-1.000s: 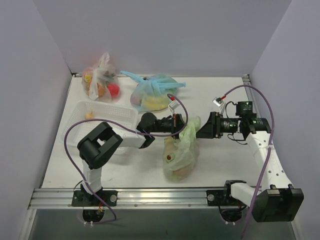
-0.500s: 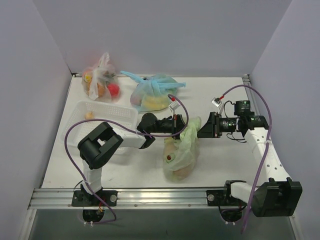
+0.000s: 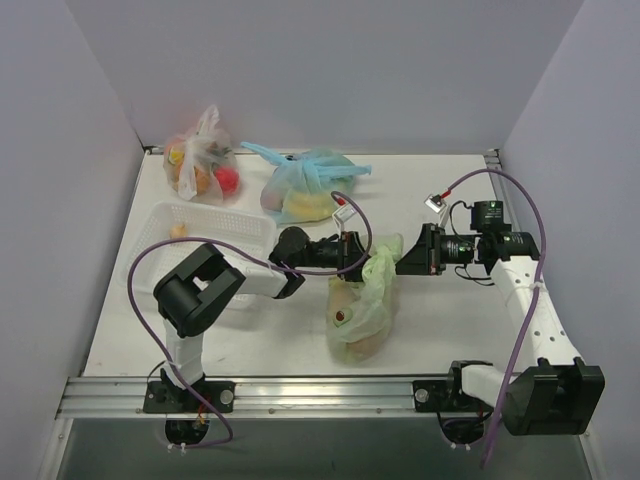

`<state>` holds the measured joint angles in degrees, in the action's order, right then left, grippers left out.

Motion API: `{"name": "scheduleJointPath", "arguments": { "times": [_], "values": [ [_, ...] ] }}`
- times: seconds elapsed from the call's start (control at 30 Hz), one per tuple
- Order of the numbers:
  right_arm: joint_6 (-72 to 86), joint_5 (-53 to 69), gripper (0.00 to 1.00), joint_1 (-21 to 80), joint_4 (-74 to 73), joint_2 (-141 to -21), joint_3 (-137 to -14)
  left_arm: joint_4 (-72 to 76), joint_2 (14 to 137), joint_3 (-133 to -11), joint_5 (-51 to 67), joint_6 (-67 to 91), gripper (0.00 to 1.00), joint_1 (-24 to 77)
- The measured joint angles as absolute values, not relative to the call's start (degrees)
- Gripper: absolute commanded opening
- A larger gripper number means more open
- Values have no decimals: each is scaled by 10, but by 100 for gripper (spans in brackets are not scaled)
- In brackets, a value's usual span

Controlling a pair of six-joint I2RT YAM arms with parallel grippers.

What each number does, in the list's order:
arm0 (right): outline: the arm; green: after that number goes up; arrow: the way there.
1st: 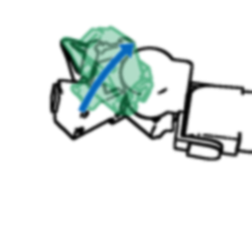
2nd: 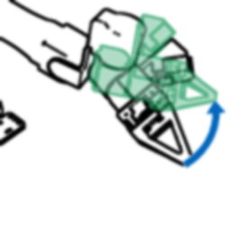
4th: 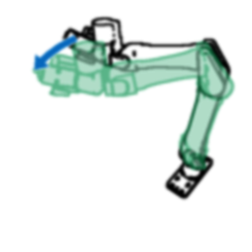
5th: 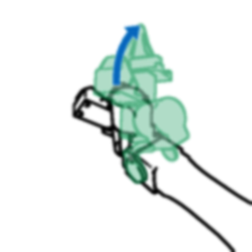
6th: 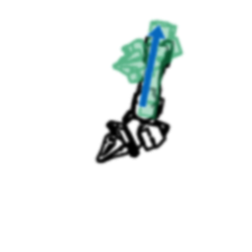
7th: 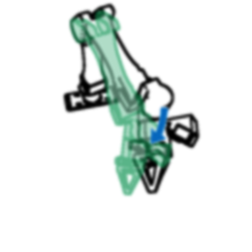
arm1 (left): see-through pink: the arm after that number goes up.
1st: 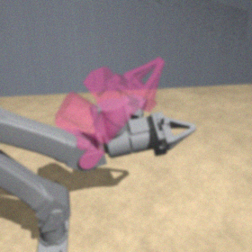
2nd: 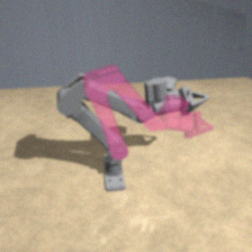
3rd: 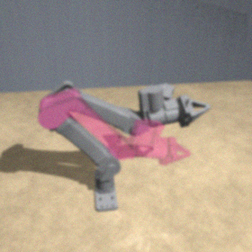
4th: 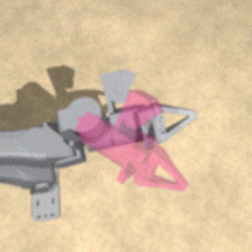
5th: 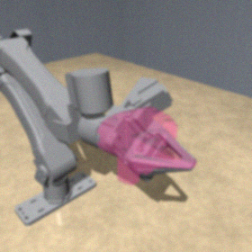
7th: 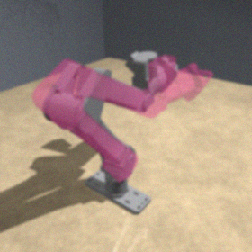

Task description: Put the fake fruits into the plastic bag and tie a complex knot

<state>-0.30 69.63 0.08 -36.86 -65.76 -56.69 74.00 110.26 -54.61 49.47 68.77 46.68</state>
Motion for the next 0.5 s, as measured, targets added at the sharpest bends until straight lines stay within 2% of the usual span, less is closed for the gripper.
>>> {"name": "scheduleJointPath", "arguments": {
  "times": [0.17, 0.3, 0.5],
  "values": [
    [-7, 695, 0, 1, -369, -651, -567, 740, 1101, -535, 498, 683, 49, 456],
    [-18, 695, 0, 1, -369, -644, -567, 739, 1080, -512, 506, 677, 56, 437],
    [-30, 697, 0, 1, -369, -646, -568, 705, 1013, -468, 543, 642, 58, 361]
  ]
}}
